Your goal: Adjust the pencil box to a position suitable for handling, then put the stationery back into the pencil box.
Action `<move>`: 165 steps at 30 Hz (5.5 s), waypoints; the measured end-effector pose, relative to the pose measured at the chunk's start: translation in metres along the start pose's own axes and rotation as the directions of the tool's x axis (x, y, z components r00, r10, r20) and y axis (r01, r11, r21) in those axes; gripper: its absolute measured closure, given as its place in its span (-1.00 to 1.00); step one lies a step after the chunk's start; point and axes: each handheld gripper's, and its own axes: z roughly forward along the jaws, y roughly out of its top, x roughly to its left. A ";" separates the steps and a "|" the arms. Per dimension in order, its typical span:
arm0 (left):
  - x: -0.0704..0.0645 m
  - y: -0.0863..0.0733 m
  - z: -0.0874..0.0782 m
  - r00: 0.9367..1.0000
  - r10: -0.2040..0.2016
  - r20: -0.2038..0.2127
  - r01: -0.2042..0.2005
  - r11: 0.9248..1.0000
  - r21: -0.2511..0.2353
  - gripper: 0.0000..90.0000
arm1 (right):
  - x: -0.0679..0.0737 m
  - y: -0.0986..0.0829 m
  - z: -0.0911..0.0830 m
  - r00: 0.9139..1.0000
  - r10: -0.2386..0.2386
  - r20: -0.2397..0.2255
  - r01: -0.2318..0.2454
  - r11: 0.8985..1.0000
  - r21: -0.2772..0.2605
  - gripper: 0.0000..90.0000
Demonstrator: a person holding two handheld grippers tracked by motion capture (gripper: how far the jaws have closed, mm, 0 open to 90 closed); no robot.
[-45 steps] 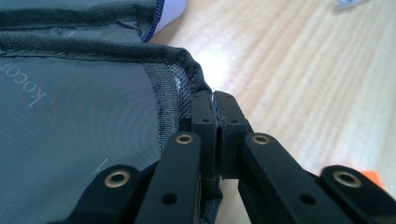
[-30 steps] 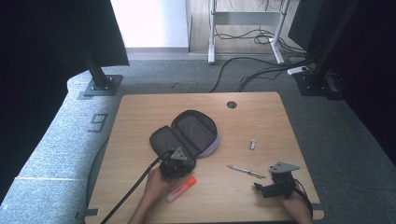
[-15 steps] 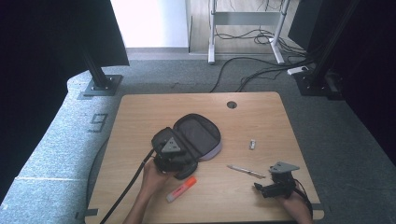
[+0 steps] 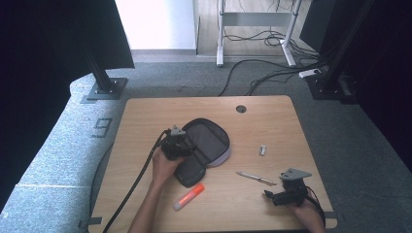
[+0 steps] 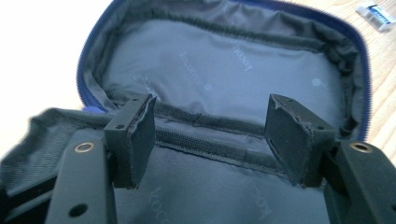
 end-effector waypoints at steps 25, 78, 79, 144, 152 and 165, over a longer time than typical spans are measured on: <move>-0.030 0.000 0.010 0.992 0.070 0.106 -0.070 0.998 -0.003 -0.21 | 0.000 0.000 0.000 1.000 0.000 0.000 0.000 1.000 0.000 -1.00; -0.037 -0.072 -0.093 0.984 0.160 0.077 -0.158 0.987 -0.039 -0.69 | 0.000 0.000 0.000 1.000 0.000 0.000 0.000 1.000 0.000 -1.00; -0.037 -0.074 -0.092 0.984 0.160 0.073 -0.158 0.987 -0.032 -0.70 | 0.000 0.000 0.000 1.000 0.000 0.000 0.000 1.000 0.000 -1.00; -0.039 -0.116 -0.055 0.989 0.141 0.050 -0.145 0.984 0.101 -1.00 | -0.001 0.004 -0.008 0.999 -0.010 -0.036 0.010 1.000 0.012 -0.81; -0.039 -0.117 -0.055 0.989 0.138 0.046 -0.142 0.985 0.102 -1.00 | -0.001 0.014 -0.017 0.999 -0.011 -0.052 0.009 1.000 -0.027 -0.79; -0.036 -0.120 -0.060 0.990 0.133 0.042 -0.137 0.985 0.101 -1.00 | -0.010 0.028 -0.019 0.998 -0.005 -0.065 0.003 0.999 -0.041 -0.83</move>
